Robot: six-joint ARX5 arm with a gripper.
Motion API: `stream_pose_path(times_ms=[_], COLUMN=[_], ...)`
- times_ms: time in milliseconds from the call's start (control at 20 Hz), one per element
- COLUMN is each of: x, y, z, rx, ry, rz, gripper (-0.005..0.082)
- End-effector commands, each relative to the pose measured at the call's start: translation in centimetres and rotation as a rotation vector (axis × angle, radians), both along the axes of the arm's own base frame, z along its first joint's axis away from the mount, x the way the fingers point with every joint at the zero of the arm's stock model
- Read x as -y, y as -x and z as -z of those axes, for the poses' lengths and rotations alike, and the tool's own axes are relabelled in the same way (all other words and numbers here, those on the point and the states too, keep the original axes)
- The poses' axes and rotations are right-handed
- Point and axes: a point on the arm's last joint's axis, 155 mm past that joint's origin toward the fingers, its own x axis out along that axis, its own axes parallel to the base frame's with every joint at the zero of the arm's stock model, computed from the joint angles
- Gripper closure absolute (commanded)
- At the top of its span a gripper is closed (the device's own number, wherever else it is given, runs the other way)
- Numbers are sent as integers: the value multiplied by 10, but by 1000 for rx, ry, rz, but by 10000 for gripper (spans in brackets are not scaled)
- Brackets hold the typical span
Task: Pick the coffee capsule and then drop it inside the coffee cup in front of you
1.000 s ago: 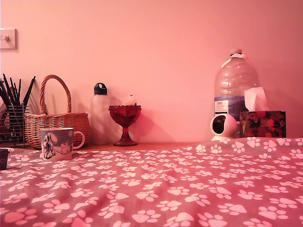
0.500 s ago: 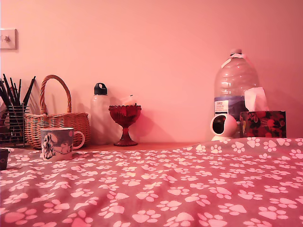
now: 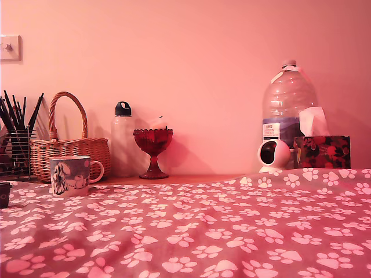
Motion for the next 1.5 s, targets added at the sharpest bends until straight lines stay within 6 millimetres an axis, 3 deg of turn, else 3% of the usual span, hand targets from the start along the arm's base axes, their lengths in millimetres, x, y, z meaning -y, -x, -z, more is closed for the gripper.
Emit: stream_pose_path(times_ms=[0, 800, 1450], x=[-1, -20, -22], y=[-1, -33, -83], z=[10, 42, 67], rx=[-20, 13, 6], ry=[-8, 22, 23], rz=[-3, -18, -11], gripper=[110, 110, 110])
